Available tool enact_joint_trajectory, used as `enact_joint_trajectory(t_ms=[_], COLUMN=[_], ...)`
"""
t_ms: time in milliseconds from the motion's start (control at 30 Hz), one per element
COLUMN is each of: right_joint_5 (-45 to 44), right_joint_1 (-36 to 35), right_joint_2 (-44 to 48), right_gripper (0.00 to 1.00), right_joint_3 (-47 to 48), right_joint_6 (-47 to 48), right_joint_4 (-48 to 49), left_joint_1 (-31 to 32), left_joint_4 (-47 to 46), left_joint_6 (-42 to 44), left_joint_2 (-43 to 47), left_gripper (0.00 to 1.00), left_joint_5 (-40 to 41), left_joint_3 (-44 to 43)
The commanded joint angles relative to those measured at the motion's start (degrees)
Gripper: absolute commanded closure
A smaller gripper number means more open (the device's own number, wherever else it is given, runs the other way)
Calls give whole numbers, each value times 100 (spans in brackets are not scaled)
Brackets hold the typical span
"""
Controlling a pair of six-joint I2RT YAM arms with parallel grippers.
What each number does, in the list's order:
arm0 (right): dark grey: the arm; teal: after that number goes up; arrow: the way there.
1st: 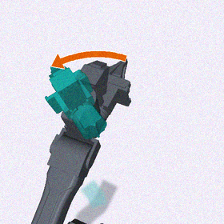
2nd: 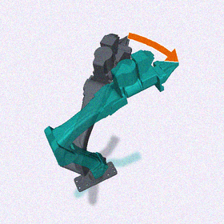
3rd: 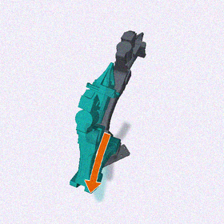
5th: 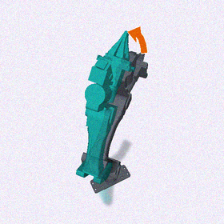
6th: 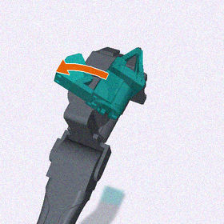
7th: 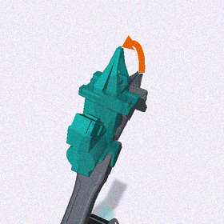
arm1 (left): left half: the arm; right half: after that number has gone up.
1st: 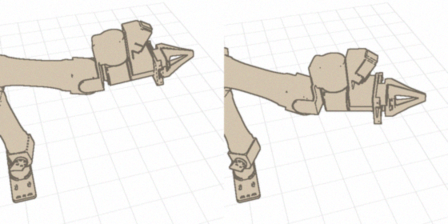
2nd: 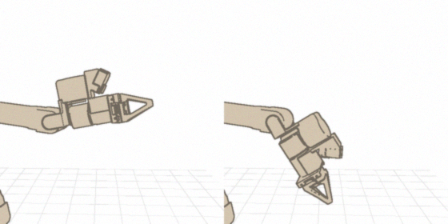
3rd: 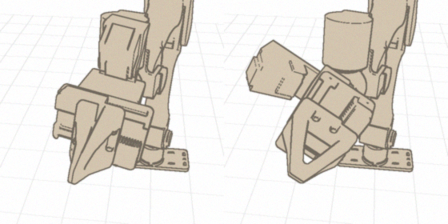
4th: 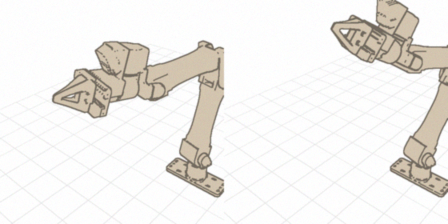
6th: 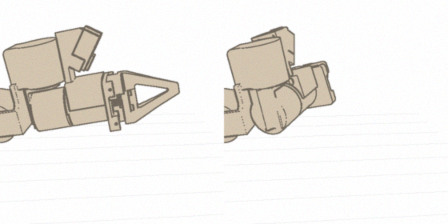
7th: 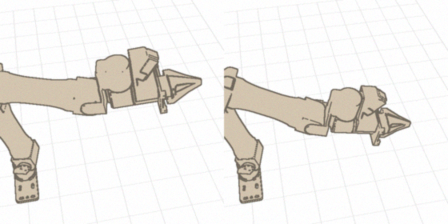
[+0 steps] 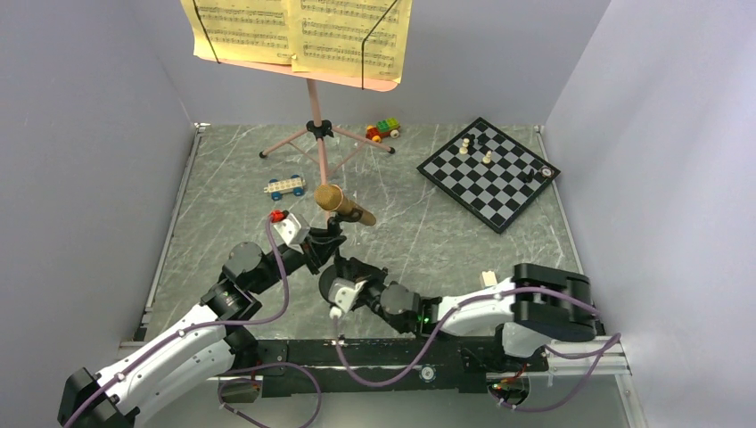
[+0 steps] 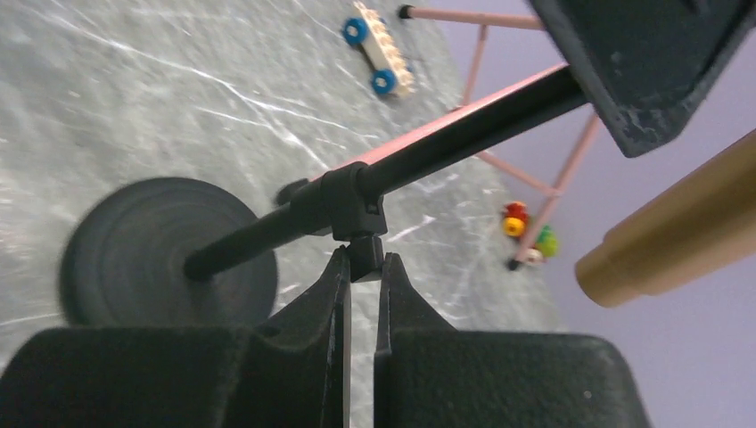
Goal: Pack up the instrument practice props
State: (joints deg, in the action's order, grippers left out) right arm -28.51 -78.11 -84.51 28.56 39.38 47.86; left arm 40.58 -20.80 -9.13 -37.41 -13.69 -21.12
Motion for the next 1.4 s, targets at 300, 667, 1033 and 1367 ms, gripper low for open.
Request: enact_joint_trajectory(t_ms=[300, 667, 1033, 1367], right_joint_5=[-1624, -798, 3026, 6538], right_joint_1=[-337, -310, 2130, 3643], right_joint_2=[-738, 951, 2357, 1016], right_gripper=[100, 25, 19, 7], right_joint_3=[391, 1017, 845, 769], right_joint_6=[1450, -1369, -6078, -7892], right_joint_4=[631, -2442, -3777, -2282], left_joint_1=[131, 130, 163, 281], left_joint_4=[404, 270, 198, -225], left_joint_6=[-291, -251, -161, -117], left_joint_2=[32, -46, 123, 343], left_gripper=[100, 100, 100, 100], left_joint_5=[-99, -83, 144, 473], left_joint_3=[-27, -4, 20, 248])
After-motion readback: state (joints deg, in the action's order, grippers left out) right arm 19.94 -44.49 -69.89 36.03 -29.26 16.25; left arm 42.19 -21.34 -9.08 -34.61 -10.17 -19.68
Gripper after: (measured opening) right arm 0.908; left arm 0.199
